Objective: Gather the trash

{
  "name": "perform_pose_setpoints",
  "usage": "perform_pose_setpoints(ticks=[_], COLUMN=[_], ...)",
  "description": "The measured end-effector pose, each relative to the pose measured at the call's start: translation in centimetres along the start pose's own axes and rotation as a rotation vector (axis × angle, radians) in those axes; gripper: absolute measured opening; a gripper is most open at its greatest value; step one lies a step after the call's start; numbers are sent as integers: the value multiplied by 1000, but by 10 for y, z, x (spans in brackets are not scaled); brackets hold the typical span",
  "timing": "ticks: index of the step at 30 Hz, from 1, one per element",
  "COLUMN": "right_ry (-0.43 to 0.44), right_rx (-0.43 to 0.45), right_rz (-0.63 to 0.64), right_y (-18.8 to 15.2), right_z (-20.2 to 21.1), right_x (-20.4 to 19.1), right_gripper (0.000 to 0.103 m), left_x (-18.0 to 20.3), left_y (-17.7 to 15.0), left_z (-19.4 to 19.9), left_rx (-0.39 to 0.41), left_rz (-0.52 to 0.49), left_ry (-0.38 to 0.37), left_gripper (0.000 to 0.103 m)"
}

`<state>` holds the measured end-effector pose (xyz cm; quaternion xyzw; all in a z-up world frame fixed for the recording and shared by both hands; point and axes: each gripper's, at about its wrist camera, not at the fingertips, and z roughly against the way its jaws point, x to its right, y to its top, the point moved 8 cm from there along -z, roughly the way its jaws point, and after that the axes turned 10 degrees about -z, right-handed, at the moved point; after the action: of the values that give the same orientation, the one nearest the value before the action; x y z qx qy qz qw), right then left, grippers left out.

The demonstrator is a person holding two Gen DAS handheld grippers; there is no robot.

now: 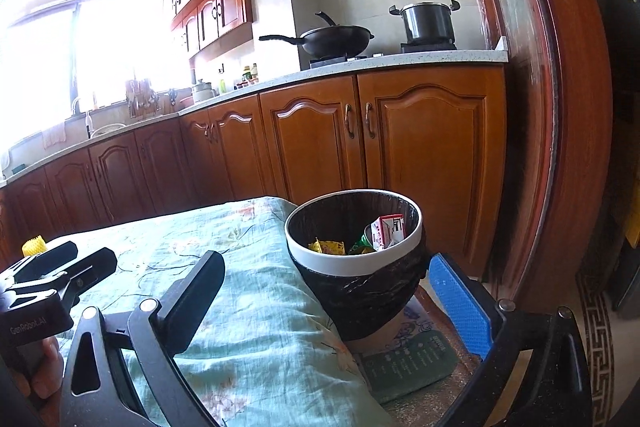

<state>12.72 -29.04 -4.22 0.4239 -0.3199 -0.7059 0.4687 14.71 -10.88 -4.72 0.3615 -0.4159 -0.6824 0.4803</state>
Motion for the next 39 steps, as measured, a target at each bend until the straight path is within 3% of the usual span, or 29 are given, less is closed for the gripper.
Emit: perform_pose_setpoints(ticks=[39], right_ry=[21], right_rx=[-10], right_rz=[6], right_y=[1], right_z=[6], right_x=[-12], right_gripper=[103], left_x=[-14], left_y=[0], left_z=[7], left_rx=[24], left_rz=[-41], left_ry=[17], left_gripper=[102])
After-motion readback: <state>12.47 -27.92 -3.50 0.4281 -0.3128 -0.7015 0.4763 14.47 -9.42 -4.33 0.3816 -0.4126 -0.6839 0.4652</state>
